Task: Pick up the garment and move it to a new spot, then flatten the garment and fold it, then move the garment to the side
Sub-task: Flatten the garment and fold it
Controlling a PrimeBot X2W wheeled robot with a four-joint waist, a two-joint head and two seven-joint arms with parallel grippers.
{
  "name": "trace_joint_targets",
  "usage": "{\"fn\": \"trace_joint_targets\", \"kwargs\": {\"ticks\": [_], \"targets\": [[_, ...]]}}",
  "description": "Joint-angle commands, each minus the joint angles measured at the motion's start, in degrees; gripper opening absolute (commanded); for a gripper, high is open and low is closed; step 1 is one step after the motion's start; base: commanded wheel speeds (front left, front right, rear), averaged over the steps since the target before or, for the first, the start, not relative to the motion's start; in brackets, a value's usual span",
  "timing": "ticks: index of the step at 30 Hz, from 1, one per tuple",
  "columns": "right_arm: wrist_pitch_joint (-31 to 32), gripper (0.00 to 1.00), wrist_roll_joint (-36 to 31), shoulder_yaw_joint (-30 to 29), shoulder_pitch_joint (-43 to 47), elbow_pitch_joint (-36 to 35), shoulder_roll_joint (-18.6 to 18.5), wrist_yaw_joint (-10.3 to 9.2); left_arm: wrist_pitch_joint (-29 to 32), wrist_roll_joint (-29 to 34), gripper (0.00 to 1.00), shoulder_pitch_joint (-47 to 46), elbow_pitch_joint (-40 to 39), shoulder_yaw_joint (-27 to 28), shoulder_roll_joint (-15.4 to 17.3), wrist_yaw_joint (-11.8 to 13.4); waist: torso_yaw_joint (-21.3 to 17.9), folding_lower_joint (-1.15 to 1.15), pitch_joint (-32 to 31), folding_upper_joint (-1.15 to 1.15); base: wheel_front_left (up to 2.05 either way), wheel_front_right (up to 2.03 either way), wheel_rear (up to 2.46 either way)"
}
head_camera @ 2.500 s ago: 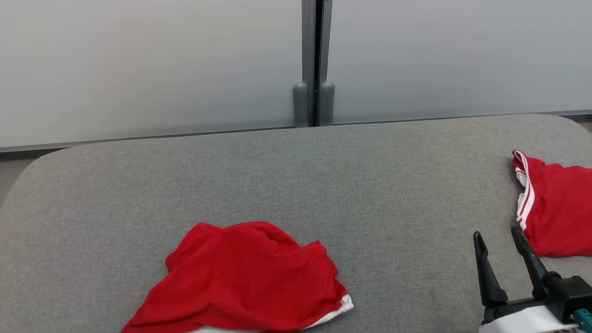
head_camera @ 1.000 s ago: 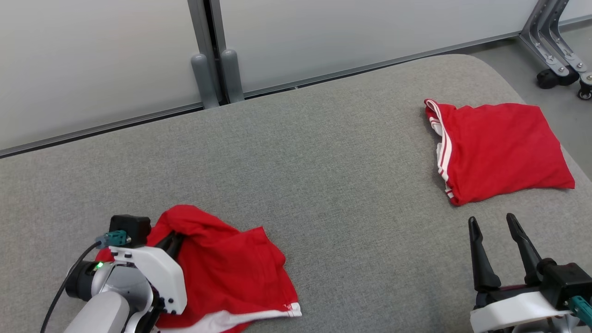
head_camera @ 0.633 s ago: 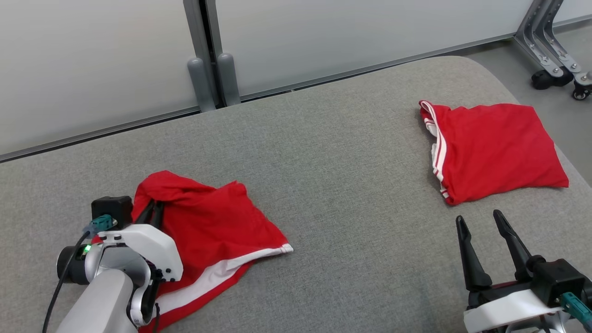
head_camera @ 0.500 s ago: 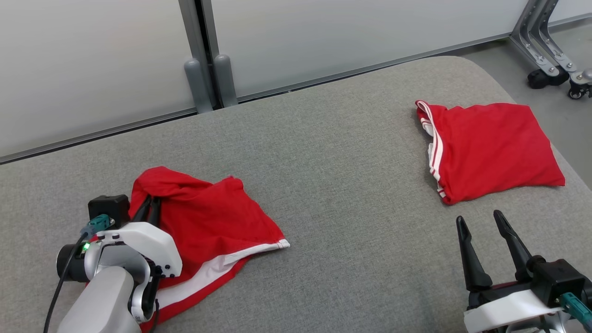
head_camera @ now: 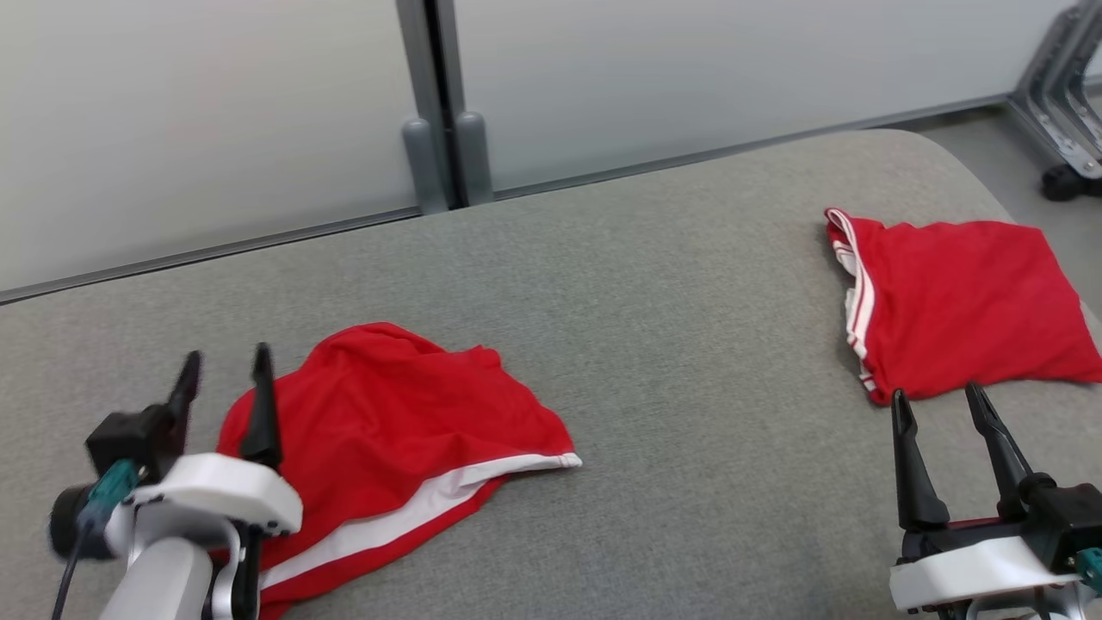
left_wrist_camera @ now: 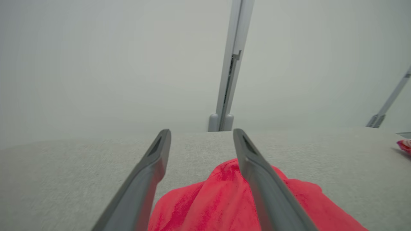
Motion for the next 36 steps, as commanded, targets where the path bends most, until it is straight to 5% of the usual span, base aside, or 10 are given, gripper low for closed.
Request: {"fn": "trace_joint_targets", "kwargs": {"ticks": [1,6,13,23,36], "targets": [[0.01,1.00,-0.97,-0.32,-0.03,-0.58,-0.26,-0.02,-0.23,1.30,1.00,2.69,-2.92,1.71,0.10,0.96,1.61,0.00,-1.06,0.00,0.00,0.00,0.00],[0.01,1.00,-2.24,-1.76,-0.08,-1.87,-0.27,-0.03,-0.20,7.18,1.00,13.63,-16.48,8.04,-1.57,2.16,5.47,0.00,-2.42,0.00,0.00,0.00,0.00],[0.01,1.00,-2.88,-3.56,1.45,-1.29,-0.26,-0.02,-0.22,13.25,1.00,23.36,-22.54,13.61,-5.24,-2.02,11.80,0.00,-4.03,0.00,0.00,0.00,0.00],[0.01,1.00,-1.58,-3.77,3.63,2.67,-0.25,-0.02,-0.22,19.61,1.00,29.36,-21.44,17.80,-8.41,-9.29,16.36,0.00,-6.43,0.00,0.00,0.00,0.00],[0.01,1.00,-1.08,-2.58,3.71,3.73,-0.26,-0.03,-0.22,22.04,1.00,28.02,-21.94,21.13,-11.07,-12.79,16.54,0.00,-6.52,0.00,0.00,0.00,0.00]]}}
